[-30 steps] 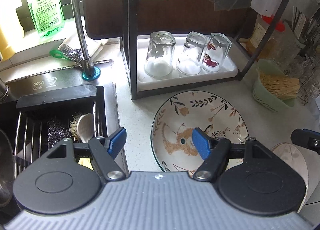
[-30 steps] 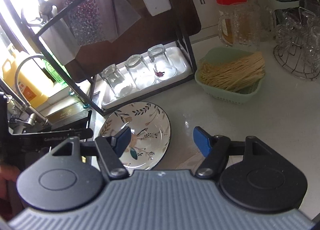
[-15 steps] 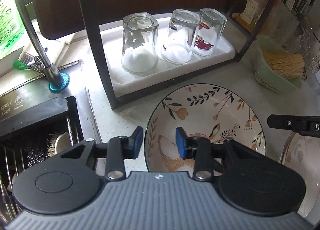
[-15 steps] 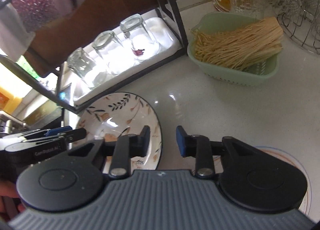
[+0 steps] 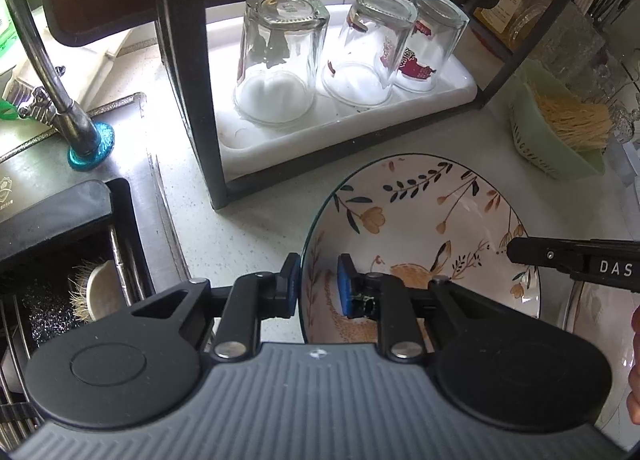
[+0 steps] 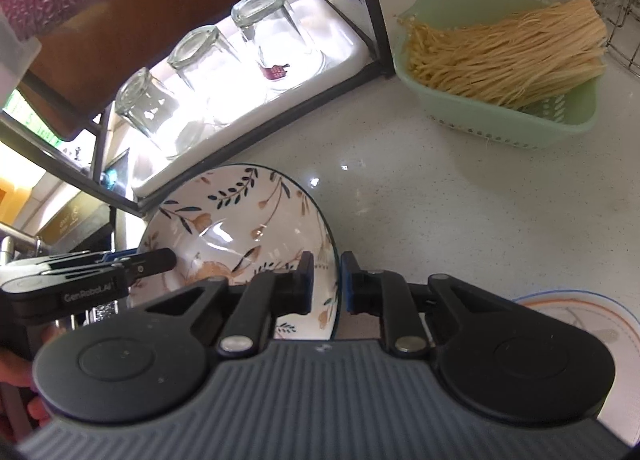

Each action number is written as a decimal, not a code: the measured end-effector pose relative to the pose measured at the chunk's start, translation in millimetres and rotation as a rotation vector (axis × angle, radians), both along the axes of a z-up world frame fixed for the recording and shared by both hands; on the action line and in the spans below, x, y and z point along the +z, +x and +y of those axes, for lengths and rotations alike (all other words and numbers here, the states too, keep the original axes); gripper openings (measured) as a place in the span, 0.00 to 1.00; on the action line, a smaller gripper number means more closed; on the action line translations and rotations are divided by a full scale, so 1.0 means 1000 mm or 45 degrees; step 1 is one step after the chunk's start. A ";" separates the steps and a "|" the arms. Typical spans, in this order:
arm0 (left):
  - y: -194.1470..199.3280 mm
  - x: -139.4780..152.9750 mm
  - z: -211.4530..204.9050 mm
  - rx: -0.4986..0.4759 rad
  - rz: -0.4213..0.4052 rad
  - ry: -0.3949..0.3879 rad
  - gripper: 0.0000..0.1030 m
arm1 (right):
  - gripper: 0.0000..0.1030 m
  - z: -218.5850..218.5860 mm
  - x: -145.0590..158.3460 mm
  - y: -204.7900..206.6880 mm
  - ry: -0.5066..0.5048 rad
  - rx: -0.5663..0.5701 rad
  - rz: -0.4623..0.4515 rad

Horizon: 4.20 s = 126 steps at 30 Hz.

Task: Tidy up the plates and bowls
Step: 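Close both grippers on the rim of the bunny-pattern bowl, then lift the bunny-pattern bowl with both grippers toward the plate stack, then lower the bunny-pattern bowl onto the floral plate stack with both grippers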

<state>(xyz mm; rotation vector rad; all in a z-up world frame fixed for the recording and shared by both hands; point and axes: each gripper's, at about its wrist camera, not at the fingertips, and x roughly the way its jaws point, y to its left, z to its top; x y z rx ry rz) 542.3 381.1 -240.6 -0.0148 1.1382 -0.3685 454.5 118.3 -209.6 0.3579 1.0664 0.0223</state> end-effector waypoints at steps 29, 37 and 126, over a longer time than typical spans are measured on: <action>-0.031 0.034 0.024 0.015 0.069 -0.374 0.24 | 0.18 -0.040 0.037 -0.020 0.206 0.016 -0.047; -0.068 0.059 0.012 0.051 0.039 -0.489 0.24 | 0.18 -0.065 0.062 -0.061 0.256 0.005 -0.093; -0.170 0.050 -0.152 0.273 0.148 -0.095 0.24 | 0.19 -0.179 0.028 -0.133 0.098 0.250 -0.098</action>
